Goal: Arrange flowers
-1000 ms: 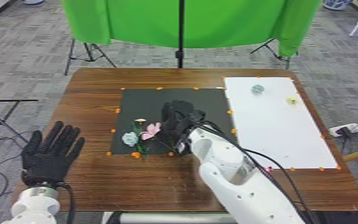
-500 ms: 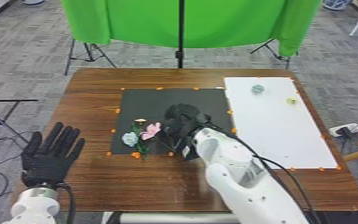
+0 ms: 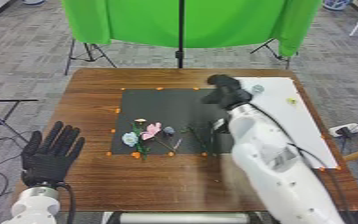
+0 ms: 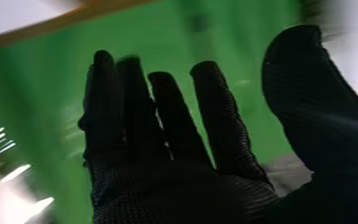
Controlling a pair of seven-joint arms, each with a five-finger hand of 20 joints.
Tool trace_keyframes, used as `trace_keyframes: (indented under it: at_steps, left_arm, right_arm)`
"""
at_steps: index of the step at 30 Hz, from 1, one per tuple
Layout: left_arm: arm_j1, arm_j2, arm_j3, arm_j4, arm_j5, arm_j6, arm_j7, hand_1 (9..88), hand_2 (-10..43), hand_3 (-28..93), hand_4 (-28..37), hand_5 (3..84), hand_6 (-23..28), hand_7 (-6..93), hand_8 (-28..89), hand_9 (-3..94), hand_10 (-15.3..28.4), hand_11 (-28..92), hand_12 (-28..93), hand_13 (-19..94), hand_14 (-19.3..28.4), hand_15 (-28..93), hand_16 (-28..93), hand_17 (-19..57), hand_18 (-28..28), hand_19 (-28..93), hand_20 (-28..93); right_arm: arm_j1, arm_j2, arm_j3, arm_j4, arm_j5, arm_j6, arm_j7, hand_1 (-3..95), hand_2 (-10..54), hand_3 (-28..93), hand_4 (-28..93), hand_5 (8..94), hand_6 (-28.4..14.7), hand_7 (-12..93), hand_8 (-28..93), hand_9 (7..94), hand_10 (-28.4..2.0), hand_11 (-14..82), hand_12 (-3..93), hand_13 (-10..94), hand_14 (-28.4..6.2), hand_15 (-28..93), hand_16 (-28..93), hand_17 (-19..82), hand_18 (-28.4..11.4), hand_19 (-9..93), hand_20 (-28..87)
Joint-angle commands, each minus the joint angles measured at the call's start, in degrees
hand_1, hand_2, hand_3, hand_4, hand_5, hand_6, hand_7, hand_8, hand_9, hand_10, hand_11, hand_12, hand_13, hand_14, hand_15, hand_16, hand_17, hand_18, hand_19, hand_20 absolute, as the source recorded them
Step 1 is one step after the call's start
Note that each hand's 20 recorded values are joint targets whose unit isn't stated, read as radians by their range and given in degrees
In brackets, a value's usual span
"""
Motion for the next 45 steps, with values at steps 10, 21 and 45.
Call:
trace_keyframes:
  at_steps: [10, 21, 45]
  left_arm:
    - [4.29, 0.63, -1.96, -1.41, 0.01, -0.82, 1.62, 26.3, 17.1, 72, -28.3, 45.0, 7.9, 14.4, -11, 41.5, 14.3, 21, 11, 35, 13.3, 29, -5, -4.2, 14.3, 38, 15]
    - [2.8, 0.1, -0.87, -1.22, 0.2, -0.61, 1.05, 26.2, 16.9, 72, -28.3, 45.1, 7.9, 14.4, -11, 41.5, 14.4, 21, 11, 35, 13.3, 29, -5, -4.2, 14.3, 38, 15]
    - [2.34, 1.18, -1.1, -1.04, 0.13, -0.63, 1.07, 26.4, 16.9, 72, -28.3, 45.5, 8.1, 14.1, -11, 41.7, 14.5, 21, 11, 35, 13.5, 29, -5, -4.2, 14.3, 38, 15]
  right_arm:
    - [8.76, 9.98, 9.71, 27.23, -0.48, -3.52, 2.56, 44.6, -9.5, 82, -28, 42.9, -2.9, 15, -12, 37.6, -12.4, 7.5, 12.0, 33, -14.6, 10, 18, 16, -17.1, 51, 16]
    - [6.67, 8.86, 9.04, 28.21, -2.33, -4.44, -1.74, 49.2, -9.5, 76, -28, 40.3, 0.3, 15, -13, 41.3, -10.0, 7.5, 11.0, 46, -10.3, 14, 18, 27, -16.7, 53, 18]
    - [2.1, 12.12, -7.19, 0.09, 1.65, 6.51, -12.37, 62.1, -9.5, 66, -28, 76.9, 0.5, 30, 0, 85.1, -9.8, 12.0, 42.4, 71, -5.0, 22, 42, 30, -17.6, 64, 31]
